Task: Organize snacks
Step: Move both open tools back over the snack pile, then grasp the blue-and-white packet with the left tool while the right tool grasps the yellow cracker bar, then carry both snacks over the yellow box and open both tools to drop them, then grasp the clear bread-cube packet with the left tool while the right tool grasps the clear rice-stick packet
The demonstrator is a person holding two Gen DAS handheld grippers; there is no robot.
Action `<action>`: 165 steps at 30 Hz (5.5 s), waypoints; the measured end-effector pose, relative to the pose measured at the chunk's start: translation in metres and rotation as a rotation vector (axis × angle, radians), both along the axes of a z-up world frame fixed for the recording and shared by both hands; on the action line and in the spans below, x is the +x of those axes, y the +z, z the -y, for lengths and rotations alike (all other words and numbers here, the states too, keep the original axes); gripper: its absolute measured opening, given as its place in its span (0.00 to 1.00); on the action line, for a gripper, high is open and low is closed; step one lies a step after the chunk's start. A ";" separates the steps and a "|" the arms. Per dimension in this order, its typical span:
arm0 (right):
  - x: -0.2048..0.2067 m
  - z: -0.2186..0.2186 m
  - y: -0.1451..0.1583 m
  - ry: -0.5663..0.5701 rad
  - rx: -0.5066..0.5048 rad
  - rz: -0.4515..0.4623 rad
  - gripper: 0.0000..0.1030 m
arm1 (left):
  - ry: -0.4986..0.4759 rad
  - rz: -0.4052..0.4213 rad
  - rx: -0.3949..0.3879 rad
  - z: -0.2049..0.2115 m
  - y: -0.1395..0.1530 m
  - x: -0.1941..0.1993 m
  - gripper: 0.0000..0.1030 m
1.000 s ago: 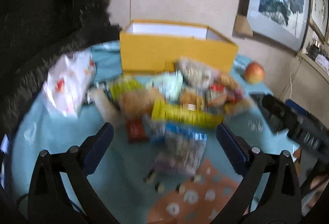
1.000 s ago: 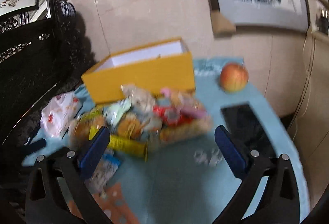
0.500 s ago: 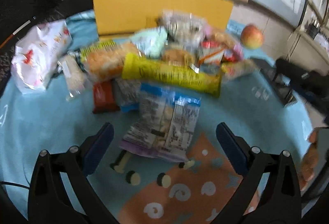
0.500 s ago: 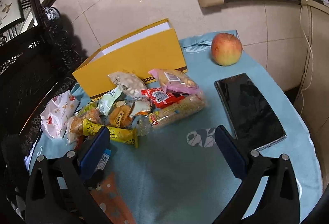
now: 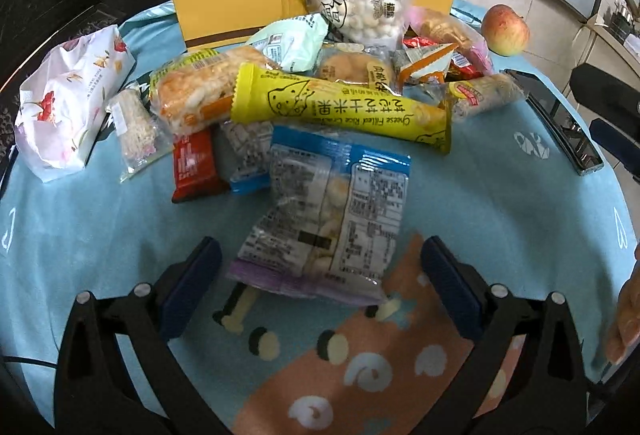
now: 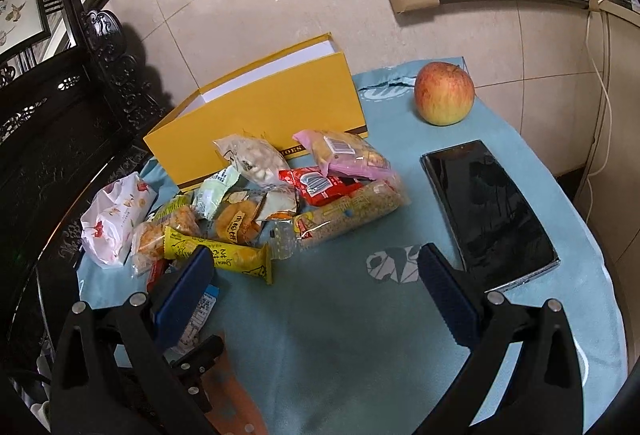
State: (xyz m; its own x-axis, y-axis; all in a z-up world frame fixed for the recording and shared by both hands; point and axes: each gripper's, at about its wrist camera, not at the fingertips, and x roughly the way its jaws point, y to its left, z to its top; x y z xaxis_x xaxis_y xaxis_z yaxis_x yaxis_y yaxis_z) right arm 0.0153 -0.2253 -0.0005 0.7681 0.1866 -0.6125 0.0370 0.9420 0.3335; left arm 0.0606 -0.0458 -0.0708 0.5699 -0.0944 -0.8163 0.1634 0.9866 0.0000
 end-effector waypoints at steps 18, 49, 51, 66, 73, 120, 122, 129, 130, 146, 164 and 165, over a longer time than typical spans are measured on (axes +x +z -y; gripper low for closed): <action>0.001 -0.034 0.009 0.152 -0.161 0.020 0.99 | 0.098 0.225 -0.096 -0.052 0.055 -0.012 0.53; 0.089 -0.155 -0.029 0.690 -0.661 -0.162 0.30 | 0.165 0.201 -0.164 -0.093 0.048 0.005 0.54; 0.094 -0.165 -0.036 0.715 -0.691 -0.165 0.30 | 0.156 0.202 -0.164 -0.091 0.048 0.005 0.54; 0.059 -0.063 0.017 0.496 -0.141 -0.164 0.19 | 0.169 0.177 -0.193 -0.091 0.042 0.008 0.54; 0.039 -0.032 0.075 0.435 -0.097 -0.037 0.19 | 0.150 0.198 -0.205 -0.073 0.092 0.005 0.54; 0.191 -0.043 0.089 0.178 -0.309 0.141 0.63 | 0.155 0.143 -0.037 -0.047 0.137 0.206 0.94; 0.174 -0.033 0.090 0.155 -0.253 0.131 0.75 | 0.152 0.134 -0.016 -0.050 0.138 0.187 0.94; 0.100 -0.002 0.070 0.082 -0.031 0.086 0.83 | 0.070 0.104 0.052 -0.052 0.123 0.134 0.94; 0.088 -0.002 0.063 0.083 -0.019 0.073 0.83 | 0.054 0.097 0.059 -0.051 0.119 0.128 0.94; 0.046 -0.006 0.000 0.156 0.164 -0.097 0.90 | -0.025 0.003 0.083 -0.054 0.040 0.117 0.94; 0.046 -0.005 -0.001 0.173 0.147 -0.101 0.90 | -0.026 0.016 0.092 -0.051 0.041 0.094 0.51; 0.047 -0.003 -0.001 0.171 0.144 -0.102 0.90 | -0.020 0.029 0.066 -0.052 0.048 0.090 0.51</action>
